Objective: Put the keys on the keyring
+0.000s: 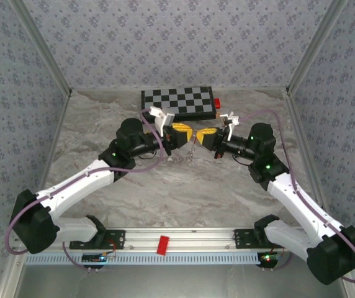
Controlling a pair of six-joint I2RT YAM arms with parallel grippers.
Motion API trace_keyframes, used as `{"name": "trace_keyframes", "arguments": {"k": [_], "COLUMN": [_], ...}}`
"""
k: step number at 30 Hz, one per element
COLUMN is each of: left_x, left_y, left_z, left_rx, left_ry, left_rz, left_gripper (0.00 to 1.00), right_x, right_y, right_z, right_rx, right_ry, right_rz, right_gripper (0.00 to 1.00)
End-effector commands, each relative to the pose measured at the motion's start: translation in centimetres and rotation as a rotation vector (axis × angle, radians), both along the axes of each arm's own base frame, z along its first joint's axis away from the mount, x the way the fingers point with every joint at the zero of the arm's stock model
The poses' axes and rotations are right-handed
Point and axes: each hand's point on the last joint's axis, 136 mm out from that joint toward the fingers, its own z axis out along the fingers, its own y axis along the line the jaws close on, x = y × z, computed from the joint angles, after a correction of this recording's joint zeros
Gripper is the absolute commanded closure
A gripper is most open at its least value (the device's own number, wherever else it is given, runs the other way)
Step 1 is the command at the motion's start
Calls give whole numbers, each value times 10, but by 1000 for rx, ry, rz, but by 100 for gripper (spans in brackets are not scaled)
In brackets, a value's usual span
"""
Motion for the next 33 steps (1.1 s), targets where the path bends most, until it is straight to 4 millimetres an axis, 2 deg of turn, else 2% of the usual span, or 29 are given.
{"name": "trace_keyframes", "arguments": {"k": [1,2,7,11,21,33], "left_x": [-3,-2,3,1,-11,-21], "left_y": [13,16,34,41,32,22], "left_z": [20,18,11,6,-11,-21], "left_rx": [-9,2,49,74,114,143], "left_ry": [-47,-48,-48,-44,-25,-22], "left_rz": [7,14,43,21,-85,-152], "left_gripper": [76,73,72,72,72,71], "right_x": [-2,0,-1,-4,-14,-13], "right_y": [1,1,8,11,28,30], "right_z": [0,-2,-14,-20,-29,-21], "right_rx": [-85,-105,-240,-334,-495,-469], "right_ry": [-24,-23,-3,9,62,57], "right_rz": [25,23,65,106,217,229], "right_gripper": [100,100,100,100,100,100]}}
